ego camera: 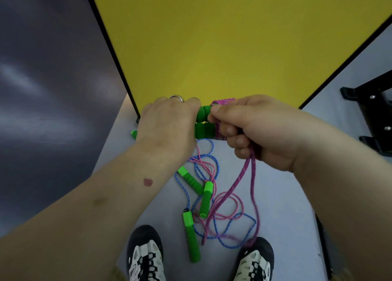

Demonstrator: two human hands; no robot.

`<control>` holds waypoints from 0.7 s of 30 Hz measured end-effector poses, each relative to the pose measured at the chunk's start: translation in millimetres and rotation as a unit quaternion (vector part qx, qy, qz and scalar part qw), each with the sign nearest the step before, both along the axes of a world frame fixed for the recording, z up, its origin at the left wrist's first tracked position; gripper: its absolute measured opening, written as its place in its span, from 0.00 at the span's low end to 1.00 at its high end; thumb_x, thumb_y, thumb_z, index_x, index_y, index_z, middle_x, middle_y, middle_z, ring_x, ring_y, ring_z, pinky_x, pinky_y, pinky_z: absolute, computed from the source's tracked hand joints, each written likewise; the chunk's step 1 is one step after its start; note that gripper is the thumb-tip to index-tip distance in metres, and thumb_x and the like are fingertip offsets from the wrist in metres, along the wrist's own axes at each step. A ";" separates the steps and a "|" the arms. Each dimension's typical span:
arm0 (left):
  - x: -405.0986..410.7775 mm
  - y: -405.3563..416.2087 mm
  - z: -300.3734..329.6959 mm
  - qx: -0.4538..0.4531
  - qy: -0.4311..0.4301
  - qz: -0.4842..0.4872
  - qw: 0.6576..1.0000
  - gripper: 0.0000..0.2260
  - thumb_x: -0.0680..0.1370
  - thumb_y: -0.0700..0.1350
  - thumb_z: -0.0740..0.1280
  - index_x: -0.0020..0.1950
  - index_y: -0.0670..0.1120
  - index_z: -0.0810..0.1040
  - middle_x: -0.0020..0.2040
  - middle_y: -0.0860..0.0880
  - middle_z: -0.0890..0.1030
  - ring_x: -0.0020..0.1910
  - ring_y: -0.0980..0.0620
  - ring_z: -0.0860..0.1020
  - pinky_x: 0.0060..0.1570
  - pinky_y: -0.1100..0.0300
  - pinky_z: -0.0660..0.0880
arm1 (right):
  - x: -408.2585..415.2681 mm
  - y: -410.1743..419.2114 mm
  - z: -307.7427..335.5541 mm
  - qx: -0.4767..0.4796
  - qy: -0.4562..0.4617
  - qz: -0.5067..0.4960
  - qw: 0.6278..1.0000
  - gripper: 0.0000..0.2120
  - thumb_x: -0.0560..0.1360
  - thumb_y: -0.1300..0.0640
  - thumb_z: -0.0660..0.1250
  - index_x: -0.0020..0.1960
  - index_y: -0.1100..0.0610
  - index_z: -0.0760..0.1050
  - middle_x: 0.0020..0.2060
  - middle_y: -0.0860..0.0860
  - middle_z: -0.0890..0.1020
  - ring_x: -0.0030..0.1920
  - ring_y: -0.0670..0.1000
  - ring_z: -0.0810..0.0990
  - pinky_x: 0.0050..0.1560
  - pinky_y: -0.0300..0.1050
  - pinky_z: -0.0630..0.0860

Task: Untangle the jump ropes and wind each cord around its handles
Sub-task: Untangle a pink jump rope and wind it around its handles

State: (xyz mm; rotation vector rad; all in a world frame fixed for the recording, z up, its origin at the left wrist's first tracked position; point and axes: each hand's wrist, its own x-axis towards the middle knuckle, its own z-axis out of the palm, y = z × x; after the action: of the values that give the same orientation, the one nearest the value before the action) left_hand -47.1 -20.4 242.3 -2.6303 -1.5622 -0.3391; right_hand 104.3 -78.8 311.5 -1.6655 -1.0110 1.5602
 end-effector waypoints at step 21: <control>-4.0 2.7 17.9 0.001 -0.018 -0.106 0.994 0.13 0.63 0.42 0.69 0.44 0.52 0.71 0.37 0.53 0.71 0.40 0.45 0.69 0.37 0.55 0.61 | 57.4 52.5 -33.3 -0.044 -0.185 0.048 0.981 0.18 0.72 0.44 0.76 0.47 0.59 0.80 0.29 0.54 0.72 0.29 0.53 0.67 0.32 0.44 0.67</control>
State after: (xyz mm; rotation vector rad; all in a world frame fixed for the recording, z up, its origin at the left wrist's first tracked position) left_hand -51.1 -17.7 260.2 -2.8098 -1.2912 -0.4000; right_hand 161.7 -26.3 278.2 -2.0460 -1.2403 1.4006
